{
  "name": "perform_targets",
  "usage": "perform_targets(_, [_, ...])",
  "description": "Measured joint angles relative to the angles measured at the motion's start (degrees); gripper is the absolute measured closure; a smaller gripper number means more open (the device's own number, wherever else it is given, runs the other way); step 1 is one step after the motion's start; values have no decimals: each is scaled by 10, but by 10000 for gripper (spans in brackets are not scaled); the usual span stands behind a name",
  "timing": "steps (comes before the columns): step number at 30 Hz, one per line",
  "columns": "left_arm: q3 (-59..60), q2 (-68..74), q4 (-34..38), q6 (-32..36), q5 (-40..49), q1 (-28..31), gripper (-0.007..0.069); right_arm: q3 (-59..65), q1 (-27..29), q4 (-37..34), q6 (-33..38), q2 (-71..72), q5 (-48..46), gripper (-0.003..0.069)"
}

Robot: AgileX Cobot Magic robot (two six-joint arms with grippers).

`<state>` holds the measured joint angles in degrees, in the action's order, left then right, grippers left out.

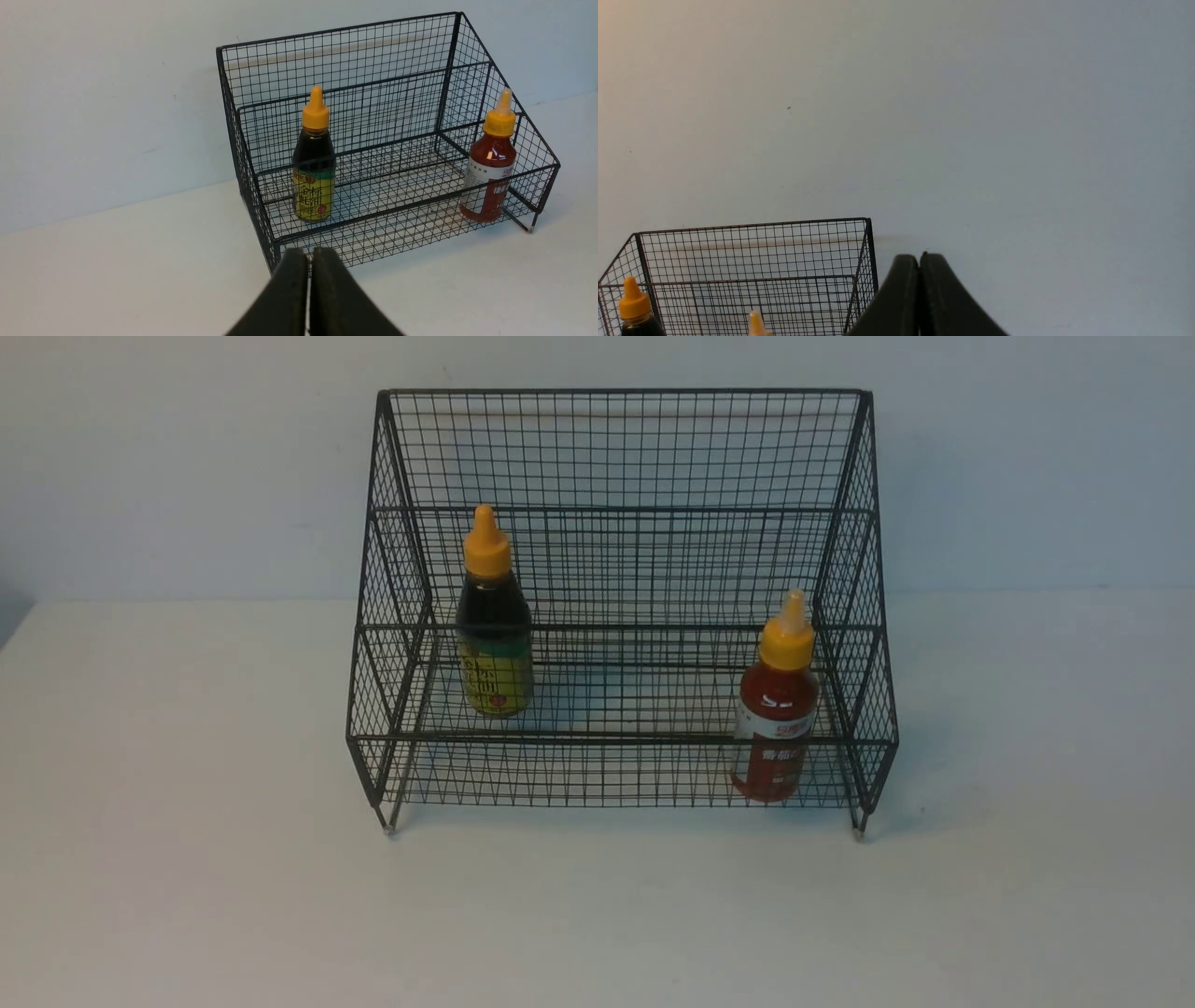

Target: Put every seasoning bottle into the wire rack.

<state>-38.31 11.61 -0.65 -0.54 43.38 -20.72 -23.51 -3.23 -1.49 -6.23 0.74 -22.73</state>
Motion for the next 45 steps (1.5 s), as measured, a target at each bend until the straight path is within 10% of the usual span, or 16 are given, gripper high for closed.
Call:
perform_targets(21, [7,-3,6,12,0,3,629,0,0,0,0,0,0,673])
perform_targets(32, [277,-119,42,59,-240,157,629,0,0,0,0,0,-1,673])
perform_targets(45, [399,-122,36,89,-223,163,629,0,0,0,-3,0,-4,673])
